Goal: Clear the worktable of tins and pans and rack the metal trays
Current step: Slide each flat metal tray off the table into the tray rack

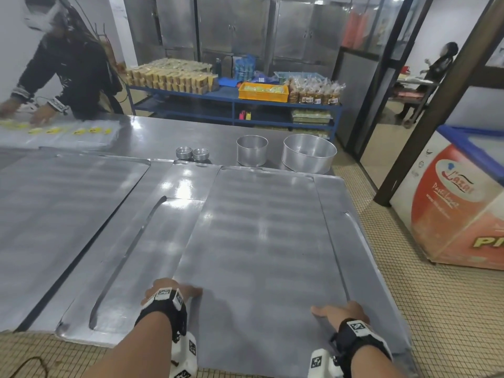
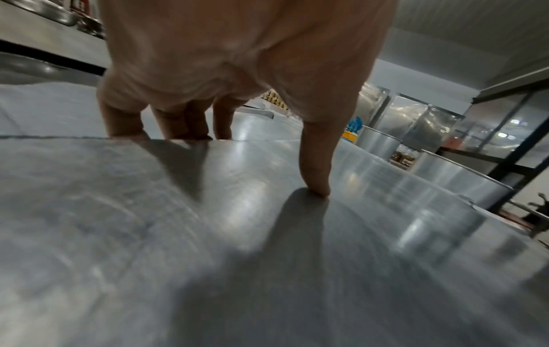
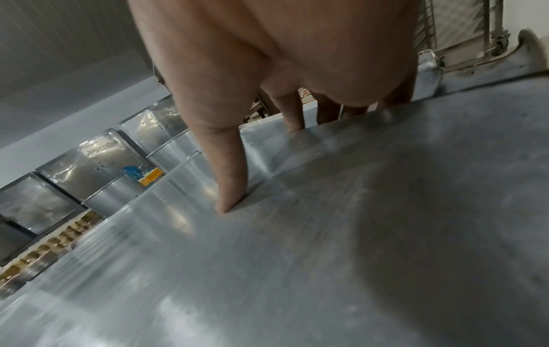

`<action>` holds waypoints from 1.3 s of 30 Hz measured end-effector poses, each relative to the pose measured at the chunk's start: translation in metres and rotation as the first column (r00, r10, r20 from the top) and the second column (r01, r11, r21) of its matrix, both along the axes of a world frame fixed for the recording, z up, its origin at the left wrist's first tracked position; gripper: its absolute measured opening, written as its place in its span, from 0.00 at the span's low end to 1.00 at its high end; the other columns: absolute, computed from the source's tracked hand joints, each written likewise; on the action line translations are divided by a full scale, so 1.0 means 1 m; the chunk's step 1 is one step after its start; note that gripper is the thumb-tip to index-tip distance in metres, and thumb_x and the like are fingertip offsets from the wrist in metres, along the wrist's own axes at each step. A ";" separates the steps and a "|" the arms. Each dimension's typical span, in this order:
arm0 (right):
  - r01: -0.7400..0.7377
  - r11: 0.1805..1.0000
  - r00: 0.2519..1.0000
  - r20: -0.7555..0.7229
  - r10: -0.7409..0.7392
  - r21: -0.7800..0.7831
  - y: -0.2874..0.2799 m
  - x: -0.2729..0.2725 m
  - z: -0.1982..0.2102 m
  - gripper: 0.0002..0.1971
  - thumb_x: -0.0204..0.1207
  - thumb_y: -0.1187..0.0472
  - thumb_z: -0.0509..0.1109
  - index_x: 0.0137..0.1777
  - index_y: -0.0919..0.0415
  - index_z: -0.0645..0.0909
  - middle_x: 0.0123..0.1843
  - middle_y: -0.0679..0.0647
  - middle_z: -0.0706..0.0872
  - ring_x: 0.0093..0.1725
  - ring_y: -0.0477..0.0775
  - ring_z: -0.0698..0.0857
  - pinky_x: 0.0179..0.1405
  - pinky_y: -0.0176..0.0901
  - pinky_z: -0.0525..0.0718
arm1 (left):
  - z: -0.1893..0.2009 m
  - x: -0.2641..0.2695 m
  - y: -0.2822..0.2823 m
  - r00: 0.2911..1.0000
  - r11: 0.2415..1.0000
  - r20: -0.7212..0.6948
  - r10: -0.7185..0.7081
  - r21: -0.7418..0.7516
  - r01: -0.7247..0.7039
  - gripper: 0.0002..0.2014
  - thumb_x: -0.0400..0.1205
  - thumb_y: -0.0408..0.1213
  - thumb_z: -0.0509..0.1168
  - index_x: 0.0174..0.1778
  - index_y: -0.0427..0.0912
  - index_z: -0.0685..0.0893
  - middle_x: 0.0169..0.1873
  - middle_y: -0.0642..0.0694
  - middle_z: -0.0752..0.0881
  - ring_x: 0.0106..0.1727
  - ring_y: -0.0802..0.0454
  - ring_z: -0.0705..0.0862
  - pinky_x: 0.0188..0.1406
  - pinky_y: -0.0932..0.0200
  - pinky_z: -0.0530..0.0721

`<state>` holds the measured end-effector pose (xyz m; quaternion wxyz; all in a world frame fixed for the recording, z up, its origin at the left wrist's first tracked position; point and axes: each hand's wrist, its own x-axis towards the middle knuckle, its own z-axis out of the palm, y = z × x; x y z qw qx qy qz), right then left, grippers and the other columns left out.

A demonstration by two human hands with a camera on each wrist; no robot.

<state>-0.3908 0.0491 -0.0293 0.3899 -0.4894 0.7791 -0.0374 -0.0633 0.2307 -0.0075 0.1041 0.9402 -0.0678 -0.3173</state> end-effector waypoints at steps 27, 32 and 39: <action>0.000 0.989 0.998 0.066 -0.010 0.149 0.175 0.008 0.046 0.45 0.55 0.51 0.91 0.68 0.75 0.79 0.57 0.63 0.86 0.50 0.61 0.87 0.36 0.42 0.81 | 0.085 0.010 0.175 0.965 0.963 -0.007 -0.261 -0.071 0.260 0.39 0.84 0.65 0.56 0.82 0.38 0.66 0.79 0.41 0.72 0.79 0.46 0.73 0.75 0.59 0.70; 0.108 0.982 0.989 0.084 -0.122 0.152 0.228 -0.005 0.037 0.41 0.52 0.60 0.93 0.62 0.79 0.81 0.48 0.64 0.86 0.43 0.63 0.87 0.29 0.43 0.78 | 0.063 0.008 0.228 0.966 0.967 -0.105 -0.237 -0.117 0.225 0.39 0.81 0.61 0.67 0.78 0.33 0.73 0.74 0.39 0.78 0.73 0.44 0.79 0.69 0.59 0.78; 0.128 0.976 0.990 0.044 -0.137 0.177 0.283 -0.010 0.032 0.53 0.47 0.55 0.94 0.72 0.75 0.77 0.66 0.65 0.84 0.56 0.65 0.87 0.47 0.46 0.82 | 0.048 0.002 0.281 0.967 0.985 -0.205 -0.152 -0.109 0.131 0.38 0.74 0.54 0.78 0.74 0.34 0.78 0.70 0.38 0.82 0.67 0.41 0.84 0.65 0.55 0.81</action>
